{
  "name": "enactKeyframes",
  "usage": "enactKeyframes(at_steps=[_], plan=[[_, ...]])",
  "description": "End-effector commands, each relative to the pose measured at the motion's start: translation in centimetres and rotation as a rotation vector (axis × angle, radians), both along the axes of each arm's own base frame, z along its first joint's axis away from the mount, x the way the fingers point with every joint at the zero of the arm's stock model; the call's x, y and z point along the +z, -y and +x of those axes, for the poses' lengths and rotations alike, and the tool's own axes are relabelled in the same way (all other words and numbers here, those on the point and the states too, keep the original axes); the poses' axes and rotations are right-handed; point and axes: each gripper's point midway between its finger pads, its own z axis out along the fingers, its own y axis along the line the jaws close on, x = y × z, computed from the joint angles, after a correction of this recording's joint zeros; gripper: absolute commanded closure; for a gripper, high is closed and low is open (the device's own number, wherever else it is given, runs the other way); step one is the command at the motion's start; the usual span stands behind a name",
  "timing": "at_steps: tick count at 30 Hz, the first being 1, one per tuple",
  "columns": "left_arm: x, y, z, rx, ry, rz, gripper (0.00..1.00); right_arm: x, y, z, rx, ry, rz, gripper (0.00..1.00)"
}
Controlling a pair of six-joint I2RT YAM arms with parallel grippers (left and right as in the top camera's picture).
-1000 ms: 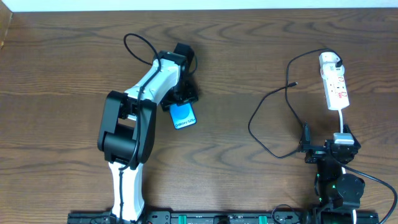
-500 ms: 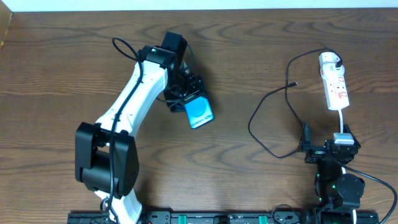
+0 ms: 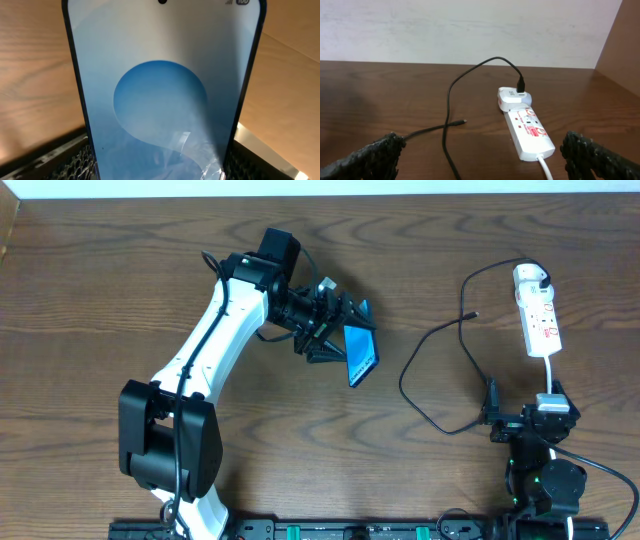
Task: Plug charger to phone and switch on socket
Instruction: 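Grasp the phone edge with the left gripper and lift it upright, then move the right gripper from the power strip toward the held phone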
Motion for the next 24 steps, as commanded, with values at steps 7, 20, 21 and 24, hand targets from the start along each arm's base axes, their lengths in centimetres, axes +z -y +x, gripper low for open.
enactKeyframes(at_steps=[7, 20, 21, 24], plan=[[2.9, -0.1, 0.0, 0.018, -0.006, -0.093, 0.27, 0.0, 0.0, 0.0, 0.000, -0.001, -0.009, 0.01], [3.1, -2.6, 3.1, 0.100, 0.069, -0.111, 0.28, -0.1, 0.0, 0.0, 0.000, -0.001, -0.009, 0.01], [3.1, -2.9, 3.3, 0.108, 0.072, -0.112, 0.27, 0.0, 0.0, 0.0, 0.000, -0.001, -0.009, 0.01], [3.1, -3.7, 3.9, 0.131, 0.074, -0.111, 0.27, 0.2, -0.1, 0.0, 0.007, 0.008, -0.007, 0.01]])
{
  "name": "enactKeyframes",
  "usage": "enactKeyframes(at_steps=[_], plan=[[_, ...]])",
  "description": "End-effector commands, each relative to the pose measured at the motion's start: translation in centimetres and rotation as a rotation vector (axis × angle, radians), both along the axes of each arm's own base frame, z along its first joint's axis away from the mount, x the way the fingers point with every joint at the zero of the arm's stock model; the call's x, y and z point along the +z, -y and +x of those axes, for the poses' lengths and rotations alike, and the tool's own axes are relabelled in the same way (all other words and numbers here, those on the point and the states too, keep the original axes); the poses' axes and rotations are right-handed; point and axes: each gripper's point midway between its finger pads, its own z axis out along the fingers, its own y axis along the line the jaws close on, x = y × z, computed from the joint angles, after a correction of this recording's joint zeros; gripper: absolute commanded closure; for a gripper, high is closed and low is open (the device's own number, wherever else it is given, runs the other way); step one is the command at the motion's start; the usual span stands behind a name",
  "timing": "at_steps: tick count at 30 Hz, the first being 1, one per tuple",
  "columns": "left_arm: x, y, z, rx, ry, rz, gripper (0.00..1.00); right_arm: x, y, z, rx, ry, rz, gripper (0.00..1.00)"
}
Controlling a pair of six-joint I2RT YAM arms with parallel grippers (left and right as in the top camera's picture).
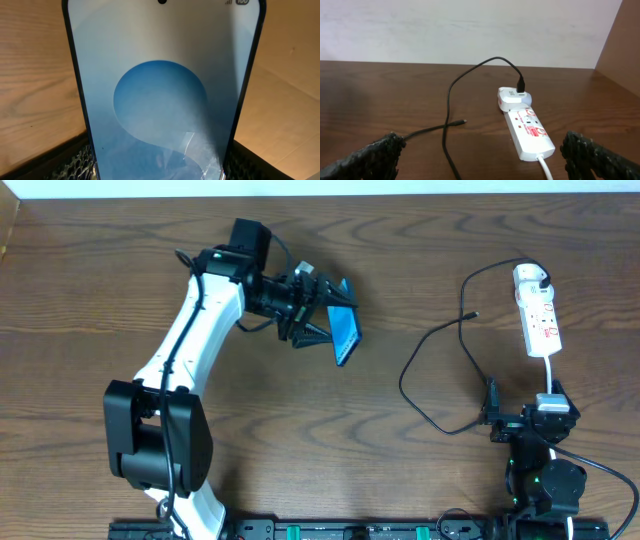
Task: Plug charger to phone and switch on socket
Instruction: 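Move the right gripper from the power strip toward the held phone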
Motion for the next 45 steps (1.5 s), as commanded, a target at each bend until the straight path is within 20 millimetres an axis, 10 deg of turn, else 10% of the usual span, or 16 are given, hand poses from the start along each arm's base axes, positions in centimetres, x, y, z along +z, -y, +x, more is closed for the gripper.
enactKeyframes(at_steps=[1, 19, 34, 41, 45], plan=[[2.3, -0.7, 0.3, 0.016, 0.041, -0.054, 0.28, 0.1, -0.4, 0.0, 0.021, 0.008, 0.011, 0.01], [2.2, -2.5, 1.4, 0.067, 0.048, -0.049, 0.27, 0.6, -5.6, -0.5, 0.226, -0.080, 1.120, 0.01], [2.2, -2.5, 1.4, 0.068, 0.046, -0.049, 0.27, 0.2, -2.5, 0.0, 0.054, 0.005, 1.097, 0.01], [2.2, -2.5, 1.4, 0.068, 0.046, -0.049, 0.27, 0.0, 0.0, 0.4, -0.037, 0.032, 0.544, 0.01], [2.2, -2.5, 1.4, 0.068, 0.047, -0.049, 0.27, 2.8, 0.0, 0.8, -0.014, 0.118, 0.509, 0.01]])
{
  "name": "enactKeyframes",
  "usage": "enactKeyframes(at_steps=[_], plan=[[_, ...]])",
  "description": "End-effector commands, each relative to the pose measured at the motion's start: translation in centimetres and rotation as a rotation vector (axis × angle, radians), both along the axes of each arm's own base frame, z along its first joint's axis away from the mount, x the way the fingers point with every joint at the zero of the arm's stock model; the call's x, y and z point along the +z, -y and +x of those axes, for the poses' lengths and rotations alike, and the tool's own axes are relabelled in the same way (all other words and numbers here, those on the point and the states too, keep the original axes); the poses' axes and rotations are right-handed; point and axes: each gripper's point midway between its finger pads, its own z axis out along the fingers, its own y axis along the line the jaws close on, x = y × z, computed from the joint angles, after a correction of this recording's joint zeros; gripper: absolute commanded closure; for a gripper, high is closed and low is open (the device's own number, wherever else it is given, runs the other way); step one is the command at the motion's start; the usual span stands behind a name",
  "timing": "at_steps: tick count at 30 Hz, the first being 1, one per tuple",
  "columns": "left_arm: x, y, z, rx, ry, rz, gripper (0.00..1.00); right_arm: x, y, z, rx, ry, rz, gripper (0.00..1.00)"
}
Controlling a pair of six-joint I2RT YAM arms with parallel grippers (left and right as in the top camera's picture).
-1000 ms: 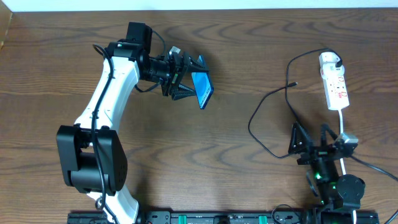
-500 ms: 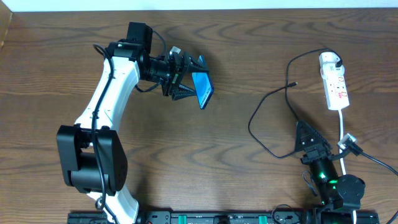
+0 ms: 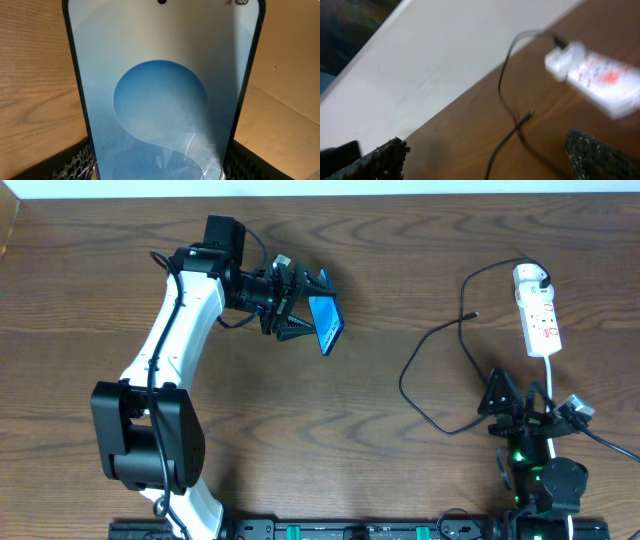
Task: Plug charger to phone and switch on socket
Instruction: 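Move the right gripper from the power strip toward the held phone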
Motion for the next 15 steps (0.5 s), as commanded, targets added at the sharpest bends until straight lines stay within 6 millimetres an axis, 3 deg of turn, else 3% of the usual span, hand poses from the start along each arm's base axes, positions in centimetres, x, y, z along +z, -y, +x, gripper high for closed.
enactKeyframes(at_steps=[1, 7, 11, 15], plan=[[2.2, 0.2, -0.3, -0.009, 0.044, -0.047, 0.27, 2.1, 0.9, 0.2, -0.053, 0.042, -0.155, 0.01], [2.2, 0.2, -0.3, -0.009, 0.044, -0.047, 0.27, 7.1, 0.3, 1.6, -0.011, 0.061, -0.156, 0.01], [2.2, 0.2, -0.3, -0.009, 0.045, -0.047, 0.27, 10.7, -2.4, 3.3, 0.153, 0.044, -0.152, 0.01], [2.2, 0.2, -0.3, -0.009, 0.044, -0.047, 0.28, 12.3, -5.4, 4.7, 0.308, -0.094, -0.039, 0.01]])
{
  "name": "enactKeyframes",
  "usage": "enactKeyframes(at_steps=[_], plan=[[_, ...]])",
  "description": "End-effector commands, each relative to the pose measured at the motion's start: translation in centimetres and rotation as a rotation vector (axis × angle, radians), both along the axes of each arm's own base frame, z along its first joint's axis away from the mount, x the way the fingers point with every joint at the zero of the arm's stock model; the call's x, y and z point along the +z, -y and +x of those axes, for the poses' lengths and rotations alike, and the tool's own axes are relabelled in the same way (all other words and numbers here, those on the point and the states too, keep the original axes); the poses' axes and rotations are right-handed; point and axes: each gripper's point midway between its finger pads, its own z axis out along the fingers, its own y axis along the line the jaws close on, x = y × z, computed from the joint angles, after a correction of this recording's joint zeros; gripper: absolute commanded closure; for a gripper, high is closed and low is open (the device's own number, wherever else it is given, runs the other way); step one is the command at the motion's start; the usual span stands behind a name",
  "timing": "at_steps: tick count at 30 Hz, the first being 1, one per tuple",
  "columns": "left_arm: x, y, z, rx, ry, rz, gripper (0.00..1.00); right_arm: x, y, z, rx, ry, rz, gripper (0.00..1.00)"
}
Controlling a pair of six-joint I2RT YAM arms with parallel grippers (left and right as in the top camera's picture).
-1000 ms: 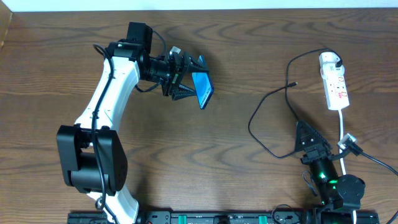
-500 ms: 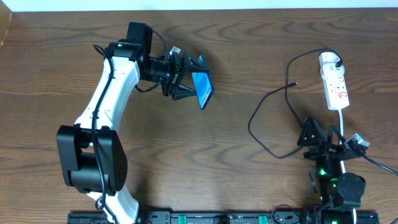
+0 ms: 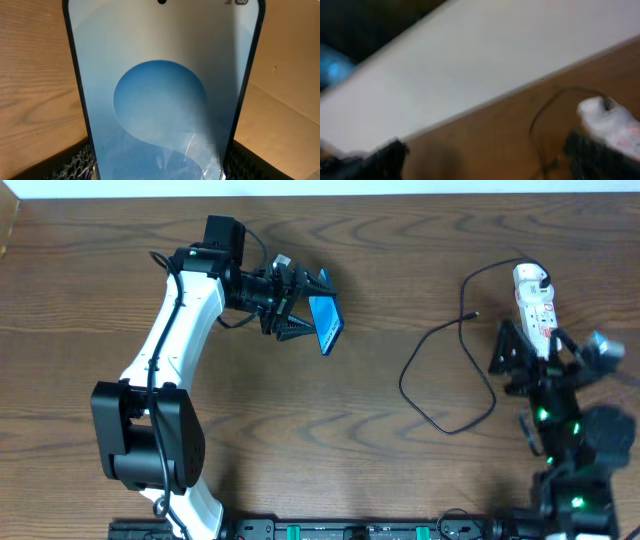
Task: Plug charger to phone and switch on socket
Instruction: 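Move the right gripper from the power strip toward the held phone, then grasp the phone with the right gripper and release the left gripper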
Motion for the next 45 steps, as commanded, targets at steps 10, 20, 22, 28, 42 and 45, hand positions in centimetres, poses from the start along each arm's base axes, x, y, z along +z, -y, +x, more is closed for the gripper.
enactKeyframes(at_steps=[10, 20, 22, 28, 42, 45], plan=[[2.2, 0.2, -0.3, -0.008, 0.043, -0.046, 0.28, 3.6, -13.2, -1.1, 0.702, -0.193, 0.165, 0.01], [2.2, 0.2, -0.3, -0.009, 0.044, -0.046, 0.27, 2.2, -15.9, 1.3, 0.639, -0.206, 0.112, 0.01], [2.2, 0.2, -0.3, -0.009, 0.044, -0.046, 0.27, 1.8, -16.5, 1.4, 0.562, -0.229, 0.075, 0.01], [2.2, 0.2, -0.3, -0.008, 0.044, -0.046, 0.27, 1.2, -17.5, 1.3, 0.309, -0.265, 0.036, 0.02], [1.9, 0.0, -0.1, -0.003, 0.046, -0.024, 0.27, -4.3, -26.0, 2.6, 0.336, -0.379, 0.063, 0.09], [1.9, 0.0, -0.1, -0.003, 0.046, -0.024, 0.27, -4.9, -26.9, 3.3, 0.339, -0.384, 0.061, 0.11]])
